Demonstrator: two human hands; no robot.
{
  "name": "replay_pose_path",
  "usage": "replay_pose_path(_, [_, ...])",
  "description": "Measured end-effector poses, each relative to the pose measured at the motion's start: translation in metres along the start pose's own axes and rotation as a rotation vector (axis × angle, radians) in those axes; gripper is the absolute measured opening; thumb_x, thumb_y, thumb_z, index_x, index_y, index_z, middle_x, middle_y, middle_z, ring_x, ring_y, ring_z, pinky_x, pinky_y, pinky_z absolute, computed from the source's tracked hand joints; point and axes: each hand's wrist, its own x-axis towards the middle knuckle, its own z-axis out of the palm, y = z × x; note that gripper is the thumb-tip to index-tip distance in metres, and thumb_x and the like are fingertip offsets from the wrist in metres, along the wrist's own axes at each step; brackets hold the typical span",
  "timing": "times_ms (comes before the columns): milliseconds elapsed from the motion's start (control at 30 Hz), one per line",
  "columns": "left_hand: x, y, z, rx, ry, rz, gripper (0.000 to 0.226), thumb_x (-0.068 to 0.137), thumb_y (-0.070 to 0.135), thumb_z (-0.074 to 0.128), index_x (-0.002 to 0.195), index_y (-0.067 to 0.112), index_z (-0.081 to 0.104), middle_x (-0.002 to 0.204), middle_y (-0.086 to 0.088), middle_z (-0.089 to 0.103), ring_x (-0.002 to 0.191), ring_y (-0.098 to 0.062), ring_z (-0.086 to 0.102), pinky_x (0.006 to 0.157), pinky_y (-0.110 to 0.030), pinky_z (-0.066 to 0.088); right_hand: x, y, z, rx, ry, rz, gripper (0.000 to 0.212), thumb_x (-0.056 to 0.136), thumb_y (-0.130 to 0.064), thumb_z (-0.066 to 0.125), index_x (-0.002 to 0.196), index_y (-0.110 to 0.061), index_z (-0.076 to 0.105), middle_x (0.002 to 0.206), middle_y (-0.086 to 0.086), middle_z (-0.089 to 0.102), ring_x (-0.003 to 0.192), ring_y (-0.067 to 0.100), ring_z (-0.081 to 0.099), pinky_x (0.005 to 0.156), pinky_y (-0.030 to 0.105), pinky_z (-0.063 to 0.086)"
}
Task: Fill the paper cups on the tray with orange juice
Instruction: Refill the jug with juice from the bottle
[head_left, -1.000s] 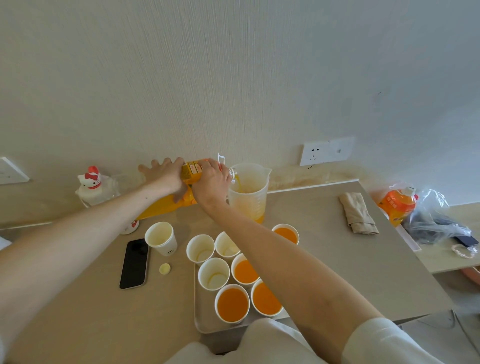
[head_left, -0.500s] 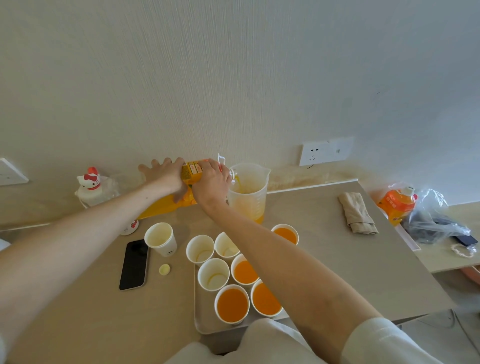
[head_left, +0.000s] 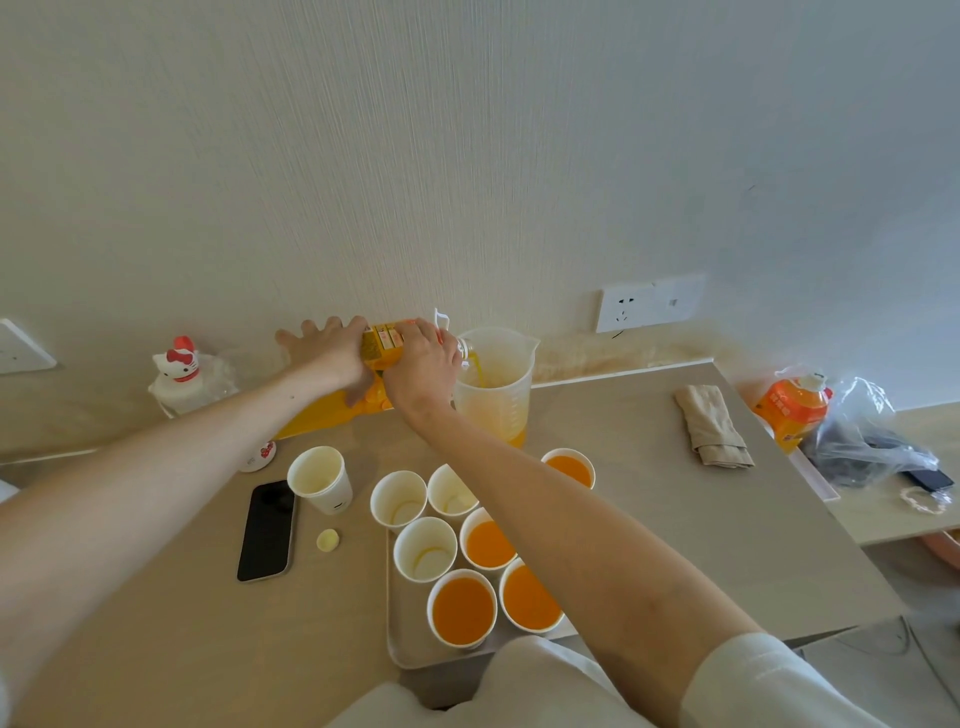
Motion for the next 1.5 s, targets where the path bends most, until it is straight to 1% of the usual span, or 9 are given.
replay_pose_path(333, [-0.0014, -0.0001, -0.0018, -0.005, 0.003, 0.004, 0.095, 0.059, 0.018, 0.082, 0.14, 0.027, 0.032, 0.135, -0.008, 0.042, 0.131, -0.038, 0.031, 0.107, -0.058, 0.024, -0.0023, -0.0006, -0.0032, 0.02, 0.002, -0.006, 0.049, 0.082, -0.002, 0.051, 0.13, -0.014, 0.056, 0.14, 0.005, 0.05, 0.136, 0.037, 0.028, 0.115, 0.045, 0.018])
replay_pose_path(733, [-0.0025, 0.0015, -0.0021, 0.004, -0.005, -0.003, 0.094, 0.06, 0.018, 0.082, 0.14, 0.026, 0.032, 0.135, -0.008, 0.042, 0.131, -0.038, 0.031, 0.107, -0.058, 0.024, -0.0016, -0.0012, -0.0034, 0.02, -0.001, 0.002, 0.047, 0.082, -0.005, 0.051, 0.128, -0.014, 0.058, 0.138, 0.005, 0.052, 0.134, 0.035, 0.031, 0.114, 0.045, 0.02])
replay_pose_path(1033, [-0.001, 0.0004, -0.0004, 0.0, -0.003, 0.002, 0.096, 0.06, 0.018, 0.082, 0.14, 0.026, 0.032, 0.136, -0.008, 0.041, 0.131, -0.038, 0.03, 0.107, -0.059, 0.023, -0.0016, -0.0005, -0.0015, 0.019, -0.001, 0.012, 0.049, 0.081, -0.005, 0.051, 0.129, -0.015, 0.057, 0.138, 0.004, 0.052, 0.134, 0.035, 0.031, 0.114, 0.044, 0.019])
replay_pose_path(1500, [-0.0003, -0.0014, 0.0013, 0.003, -0.01, -0.003, 0.095, 0.06, 0.019, 0.082, 0.14, 0.027, 0.031, 0.135, -0.008, 0.042, 0.131, -0.037, 0.031, 0.107, -0.057, 0.025, -0.0018, -0.001, 0.0001, 0.015, -0.003, 0.01, 0.051, 0.082, -0.003, 0.05, 0.131, -0.015, 0.056, 0.14, 0.004, 0.05, 0.136, 0.035, 0.029, 0.115, 0.043, 0.018])
